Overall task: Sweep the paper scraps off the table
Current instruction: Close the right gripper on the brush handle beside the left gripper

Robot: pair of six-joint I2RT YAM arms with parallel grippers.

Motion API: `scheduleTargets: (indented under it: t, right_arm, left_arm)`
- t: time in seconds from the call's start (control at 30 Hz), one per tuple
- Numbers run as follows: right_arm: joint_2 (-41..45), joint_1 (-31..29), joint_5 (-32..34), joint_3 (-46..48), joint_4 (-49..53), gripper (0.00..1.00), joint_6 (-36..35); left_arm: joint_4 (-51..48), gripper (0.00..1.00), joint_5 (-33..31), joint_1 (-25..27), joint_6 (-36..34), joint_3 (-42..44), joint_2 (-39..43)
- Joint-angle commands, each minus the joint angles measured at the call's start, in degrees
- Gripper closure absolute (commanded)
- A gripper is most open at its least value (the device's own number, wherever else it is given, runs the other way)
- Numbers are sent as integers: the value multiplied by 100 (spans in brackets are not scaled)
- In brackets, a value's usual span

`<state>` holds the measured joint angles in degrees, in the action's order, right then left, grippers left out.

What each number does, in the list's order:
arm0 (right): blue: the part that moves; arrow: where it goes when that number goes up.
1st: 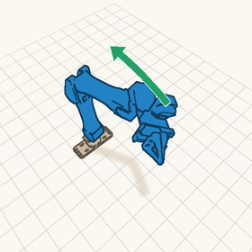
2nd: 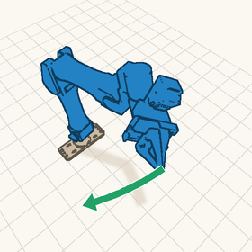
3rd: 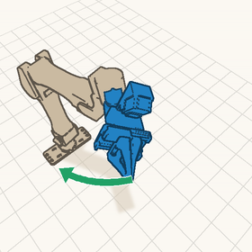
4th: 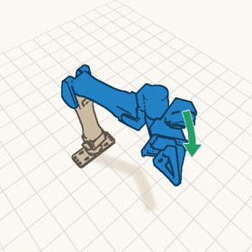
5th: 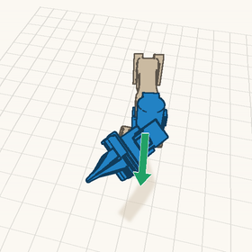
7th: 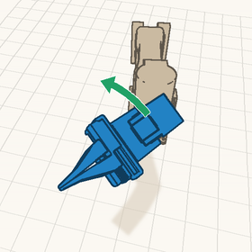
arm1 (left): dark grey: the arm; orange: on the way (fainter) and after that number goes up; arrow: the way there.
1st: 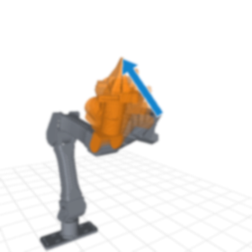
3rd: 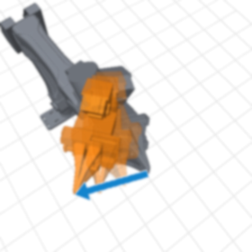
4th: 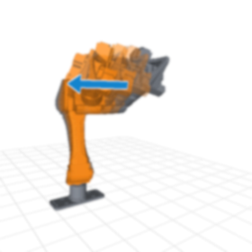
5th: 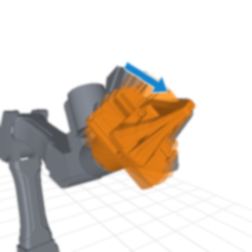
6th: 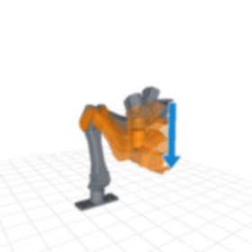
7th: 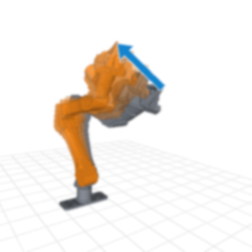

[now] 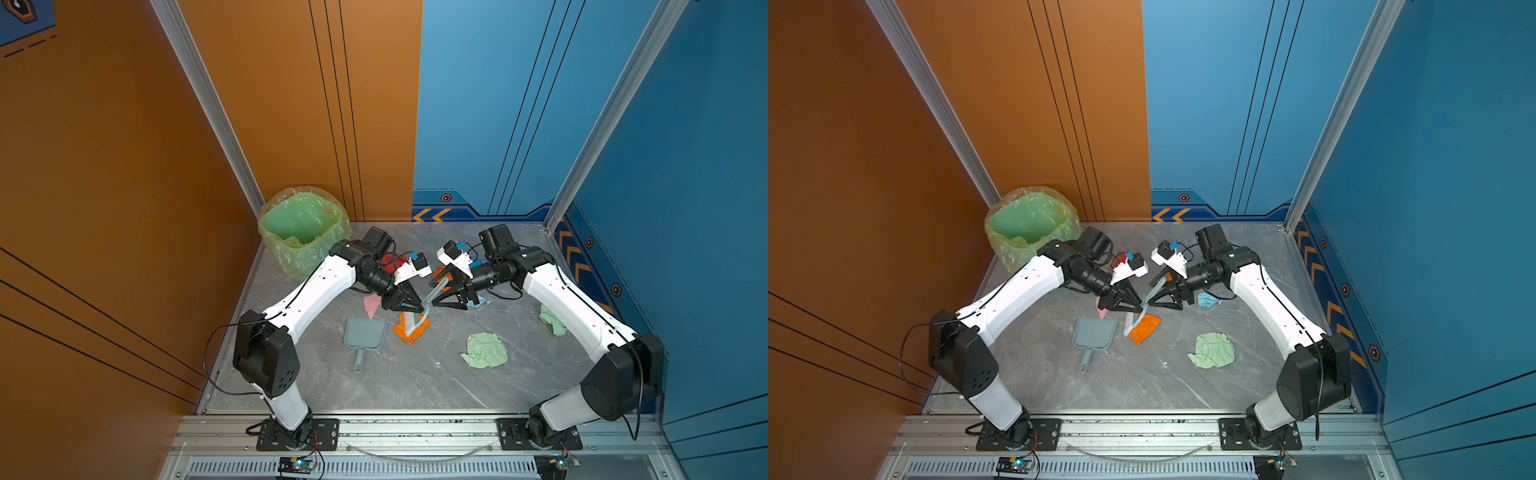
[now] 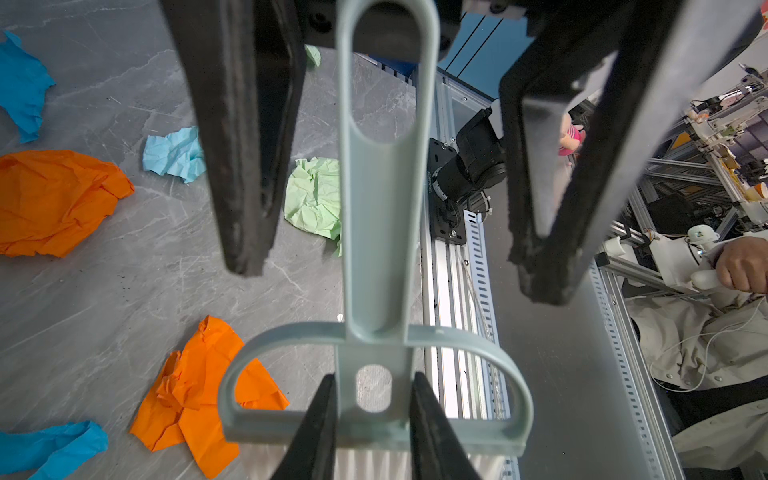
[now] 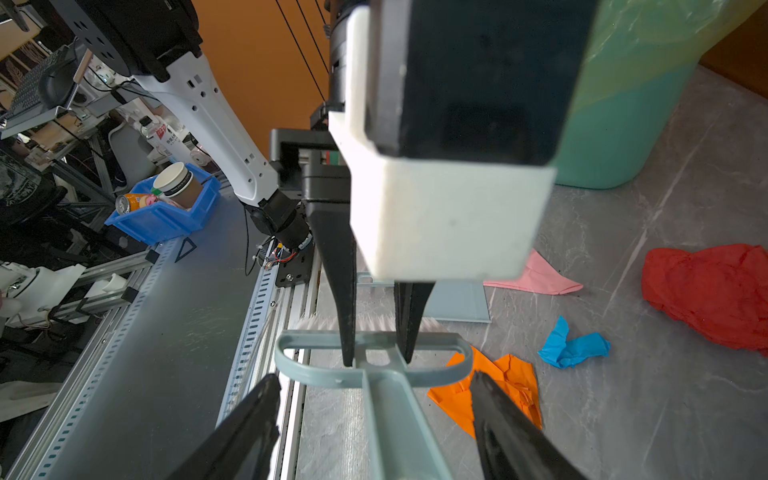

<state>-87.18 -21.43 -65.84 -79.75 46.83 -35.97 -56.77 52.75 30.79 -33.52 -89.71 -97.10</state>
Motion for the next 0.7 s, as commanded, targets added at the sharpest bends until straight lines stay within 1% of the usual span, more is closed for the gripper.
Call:
scheduleTargets:
  t: [0.0,0.3,0.67]
  right_arm:
    - [-89,-50,-137,82,-103,28,27]
    - [-185,-106,-146,68,-253,32,142]
    - [-210,-118,-91,60,-315,38,169]
  left_arm:
    - [-9,100,148,33,-6,-203,-22]
    - [-8,100,99,59,23,-273,-50]
    - [-17,100,87,81,46,-354,-149]
